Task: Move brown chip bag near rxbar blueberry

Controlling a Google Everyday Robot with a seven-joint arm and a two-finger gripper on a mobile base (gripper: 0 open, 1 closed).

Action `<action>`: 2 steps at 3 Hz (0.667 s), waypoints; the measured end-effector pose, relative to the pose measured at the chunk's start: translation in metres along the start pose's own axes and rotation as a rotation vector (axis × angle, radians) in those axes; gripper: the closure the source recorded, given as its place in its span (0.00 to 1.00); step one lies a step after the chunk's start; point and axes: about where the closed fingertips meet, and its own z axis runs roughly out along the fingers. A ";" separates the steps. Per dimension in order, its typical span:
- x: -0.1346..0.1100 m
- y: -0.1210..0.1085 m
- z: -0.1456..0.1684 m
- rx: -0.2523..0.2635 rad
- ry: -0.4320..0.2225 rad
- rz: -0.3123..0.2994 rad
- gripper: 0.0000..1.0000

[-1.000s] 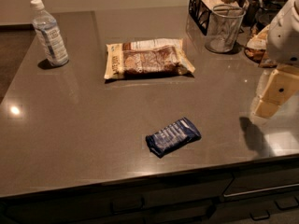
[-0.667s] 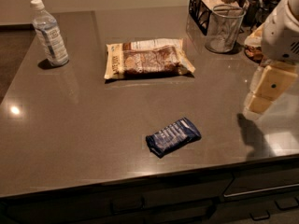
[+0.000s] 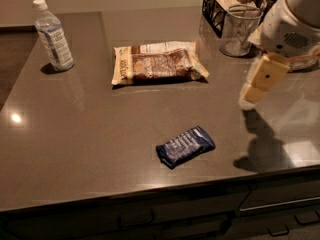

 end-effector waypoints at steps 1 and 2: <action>-0.024 -0.026 0.021 -0.028 -0.065 0.035 0.00; -0.058 -0.043 0.042 -0.055 -0.128 0.057 0.00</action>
Offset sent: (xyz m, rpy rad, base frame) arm 0.1082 0.0840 -0.0169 0.2417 0.0311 -0.0073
